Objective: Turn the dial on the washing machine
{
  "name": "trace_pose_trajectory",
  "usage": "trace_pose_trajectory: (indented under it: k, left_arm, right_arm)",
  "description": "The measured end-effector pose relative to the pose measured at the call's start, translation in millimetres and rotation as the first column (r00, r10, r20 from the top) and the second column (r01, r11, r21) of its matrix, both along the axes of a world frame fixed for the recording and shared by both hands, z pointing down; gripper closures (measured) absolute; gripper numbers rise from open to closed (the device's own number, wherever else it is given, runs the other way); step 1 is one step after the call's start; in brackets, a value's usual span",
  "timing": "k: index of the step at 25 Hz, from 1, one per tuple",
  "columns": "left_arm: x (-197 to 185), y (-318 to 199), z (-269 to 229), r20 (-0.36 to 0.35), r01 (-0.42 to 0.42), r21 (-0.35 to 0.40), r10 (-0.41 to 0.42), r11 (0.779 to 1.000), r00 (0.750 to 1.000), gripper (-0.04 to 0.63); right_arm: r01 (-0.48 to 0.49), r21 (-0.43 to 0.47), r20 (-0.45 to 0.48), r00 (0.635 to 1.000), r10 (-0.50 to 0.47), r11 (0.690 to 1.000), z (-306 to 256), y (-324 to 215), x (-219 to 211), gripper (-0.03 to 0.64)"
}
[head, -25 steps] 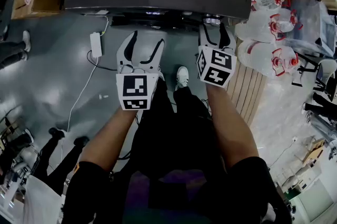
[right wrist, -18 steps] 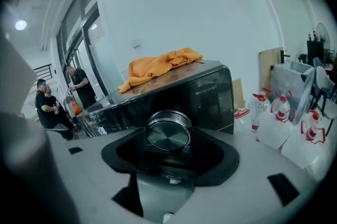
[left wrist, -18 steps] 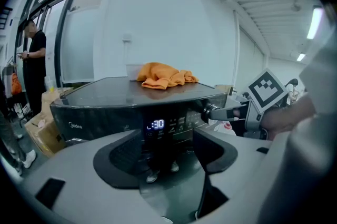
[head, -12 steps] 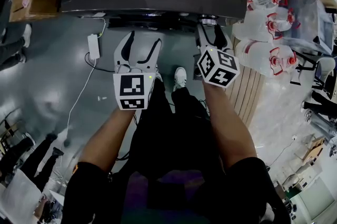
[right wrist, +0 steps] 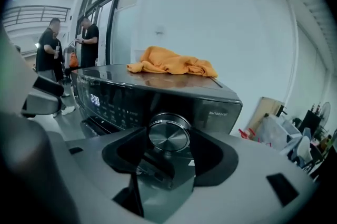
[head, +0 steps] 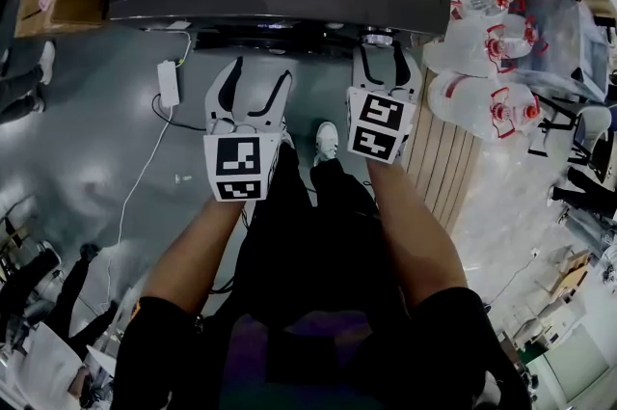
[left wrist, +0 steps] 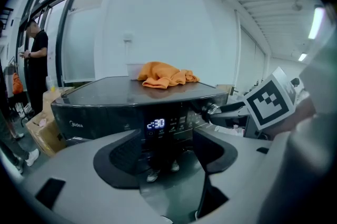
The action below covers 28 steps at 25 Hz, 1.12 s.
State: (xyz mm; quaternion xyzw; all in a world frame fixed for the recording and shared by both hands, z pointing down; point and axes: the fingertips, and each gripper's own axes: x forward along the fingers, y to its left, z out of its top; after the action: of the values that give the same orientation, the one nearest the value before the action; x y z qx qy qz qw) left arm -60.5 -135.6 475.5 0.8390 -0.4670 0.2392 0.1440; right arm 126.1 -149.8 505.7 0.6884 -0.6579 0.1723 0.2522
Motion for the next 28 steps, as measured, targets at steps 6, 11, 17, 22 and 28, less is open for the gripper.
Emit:
trace_pose_trajectory:
  k: [6, 11, 17, 22, 28]
  left_arm:
    - [2, 2, 0, -0.004, -0.004, -0.002, 0.004, 1.000, 1.000, 0.293]
    - [3, 1, -1, -0.007, -0.009, 0.002, 0.009, 1.000, 1.000, 0.293]
    - [4, 2, -4, -0.005, -0.010, 0.008, 0.010, 1.000, 1.000, 0.293]
    - [0, 3, -5, -0.001, -0.006, 0.009, 0.006, 1.000, 1.000, 0.293]
    - [-3, 4, -4, -0.004, -0.004, 0.006, 0.004, 1.000, 1.000, 0.293]
  right_arm:
    - [-0.066, 0.042, 0.285, 0.957, 0.051, 0.997, 1, 2, 8, 0.351]
    - [-0.076, 0.041, 0.385, 0.921, 0.054, 0.996, 2, 1, 9, 0.350]
    - [0.010, 0.010, 0.122, 0.992, -0.011, 1.000, 4, 3, 4, 0.333]
    - [0.055, -0.024, -0.083, 0.995, -0.057, 0.998, 3, 4, -5, 0.328]
    - [0.001, -0.032, -0.032, 0.999, -0.002, 0.999, 6, 1, 0, 0.346]
